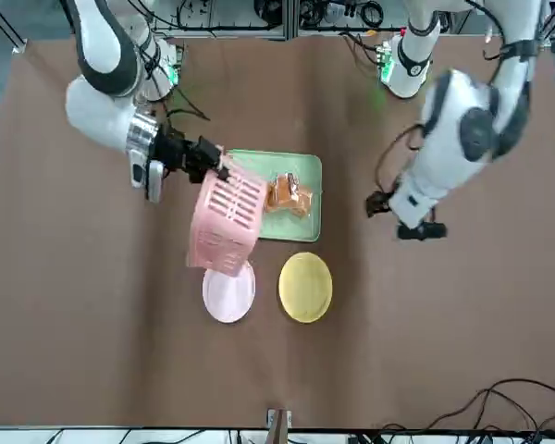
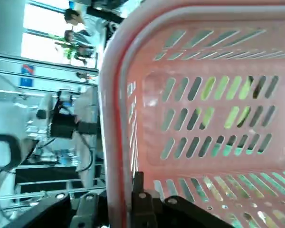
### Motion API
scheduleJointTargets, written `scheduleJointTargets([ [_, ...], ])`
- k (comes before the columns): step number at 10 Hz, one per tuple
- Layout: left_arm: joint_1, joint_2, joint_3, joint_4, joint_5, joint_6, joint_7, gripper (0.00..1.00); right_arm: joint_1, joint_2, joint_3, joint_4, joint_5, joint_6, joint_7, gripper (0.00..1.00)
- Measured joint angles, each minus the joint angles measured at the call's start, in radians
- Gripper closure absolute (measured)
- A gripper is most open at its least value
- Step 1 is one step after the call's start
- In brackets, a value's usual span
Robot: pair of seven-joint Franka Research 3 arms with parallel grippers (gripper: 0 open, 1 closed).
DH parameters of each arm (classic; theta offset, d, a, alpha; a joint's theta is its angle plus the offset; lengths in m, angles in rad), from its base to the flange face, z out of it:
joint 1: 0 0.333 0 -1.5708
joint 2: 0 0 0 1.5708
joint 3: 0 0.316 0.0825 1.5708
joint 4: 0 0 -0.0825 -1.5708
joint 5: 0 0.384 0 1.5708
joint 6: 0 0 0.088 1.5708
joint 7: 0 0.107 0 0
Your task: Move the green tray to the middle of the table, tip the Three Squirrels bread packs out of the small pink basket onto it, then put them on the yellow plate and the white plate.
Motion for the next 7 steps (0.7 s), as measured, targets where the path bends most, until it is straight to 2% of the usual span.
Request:
scheduleJointTargets([
  [3, -0.169, 0.089, -0.016, 0.025, 0.000, 0.079, -0.263, 0.00, -0.004, -0.017, -0.113, 0.001, -0.354, -0.048, 0.236, 0.93],
  [5, -0.275, 0.179, -0.013, 0.093, 0.012, 0.086, -0.420, 0.00, -0.007, -0.037, -0.167, 0.006, -0.605, -0.118, 0.405, 0.93],
  [7, -0.355, 0.282, -0.011, 0.164, 0.084, 0.090, -0.583, 0.00, -0.010, -0.048, -0.229, 0.010, -0.864, -0.171, 0.527, 0.93],
])
